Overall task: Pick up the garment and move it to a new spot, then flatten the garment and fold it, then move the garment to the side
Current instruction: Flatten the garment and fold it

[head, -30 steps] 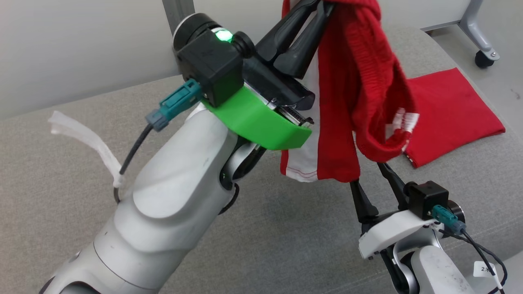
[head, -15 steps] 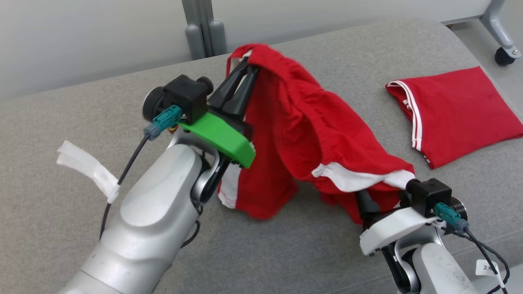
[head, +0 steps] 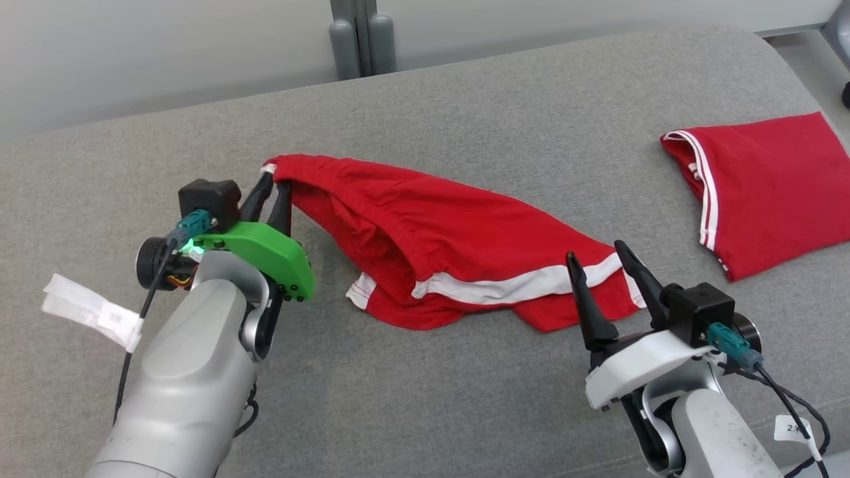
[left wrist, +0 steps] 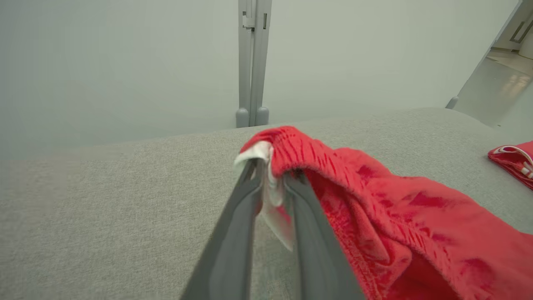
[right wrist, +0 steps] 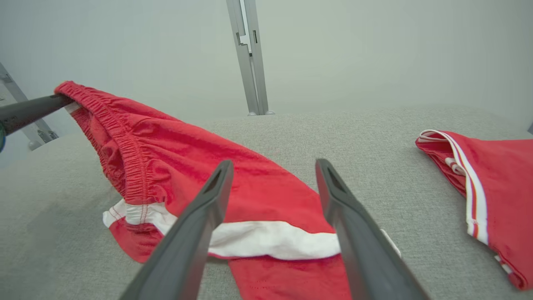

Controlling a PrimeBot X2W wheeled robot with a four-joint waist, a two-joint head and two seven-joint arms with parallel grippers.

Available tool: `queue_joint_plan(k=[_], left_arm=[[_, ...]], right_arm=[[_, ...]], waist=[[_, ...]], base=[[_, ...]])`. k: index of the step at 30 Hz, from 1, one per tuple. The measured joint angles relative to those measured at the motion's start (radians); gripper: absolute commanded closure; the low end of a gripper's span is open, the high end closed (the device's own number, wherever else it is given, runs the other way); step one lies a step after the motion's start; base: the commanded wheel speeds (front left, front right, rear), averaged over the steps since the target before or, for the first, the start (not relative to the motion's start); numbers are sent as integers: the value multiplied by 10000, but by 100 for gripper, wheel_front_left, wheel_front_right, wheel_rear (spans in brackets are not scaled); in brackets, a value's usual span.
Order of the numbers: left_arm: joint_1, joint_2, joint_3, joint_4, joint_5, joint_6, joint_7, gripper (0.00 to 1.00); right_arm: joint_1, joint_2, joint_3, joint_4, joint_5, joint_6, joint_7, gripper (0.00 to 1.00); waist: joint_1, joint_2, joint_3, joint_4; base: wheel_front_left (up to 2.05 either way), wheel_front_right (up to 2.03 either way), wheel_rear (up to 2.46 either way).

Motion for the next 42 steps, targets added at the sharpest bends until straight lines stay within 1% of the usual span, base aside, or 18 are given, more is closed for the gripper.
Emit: queue_joint_plan(k=[2,5,7,8,11,14,18,22,25,27,30,32,34,39,40,42], left_arm=[[-13,-4,163,163,4,67,0,0],[8,-29,548,219,-8,332,0,0],[100,-65,612,575,-48,491,17,0],[198,-79,579,704,-56,458,61,0],[286,-117,232,918,105,176,146,0],[328,-199,-111,1423,217,46,993,0],[336,-142,-13,1409,111,-86,658,0],[375,-318,-17,842,-8,-474,293,0],[474,-575,-297,192,-169,-792,247,0],[547,-706,-648,-228,-303,-894,456,0],[694,-842,-1239,-897,-788,-959,1108,0],[912,-867,-1730,-1611,-1519,-961,1657,0],[1035,-888,-2113,-1889,-1854,-963,2113,0],[1078,-895,-2447,-1555,-2044,-951,2782,0],[1072,-863,-2491,-1419,-1979,-840,2807,0],[1042,-813,-2483,-1172,-1831,-456,2704,0]], right_arm=[[0,-2,-8,-4,0,0,2,0],[3,-21,-42,-19,-2,0,15,0],[29,-23,-117,-73,-21,0,40,0],[36,-27,-148,-96,-23,0,42,0],[80,-35,-165,-173,-50,0,84,0],[128,-46,-209,-213,-81,0,102,0],[128,-25,-201,-263,-96,0,130,0],[186,-19,-234,-301,-98,0,151,0],[190,-19,-265,-305,-100,0,182,0],[190,-19,-257,-314,-113,0,221,0],[187,-15,-159,-330,-115,0,234,0],[184,-13,-125,-330,-105,0,234,0],[180,-4,-98,-320,-98,0,228,0],[172,0,-130,-284,-75,0,153,0],[168,6,-132,-278,-73,0,111,0],[166,12,-148,-257,-67,0,84,0]], waist=[[0,0,-17,49],[0,0,-52,131],[0,0,-76,206],[0,0,-77,243],[0,0,-52,378],[0,0,-19,525],[0,0,-3,645],[0,0,-36,707],[0,0,-79,737],[0,0,-116,728],[0,0,-131,636],[0,0,-119,531],[0,0,-96,418],[0,0,11,110],[0,0,42,48],[0,0,112,-59]], base=[[0,0,0],[0,0,0],[0,0,0],[0,0,0],[0,0,0],[0,0,0],[0,0,0],[0,0,0],[0,0,0],[0,0,0],[0,0,0],[0,0,0],[0,0,0],[0,0,0],[0,0,0],[0,0,0]])
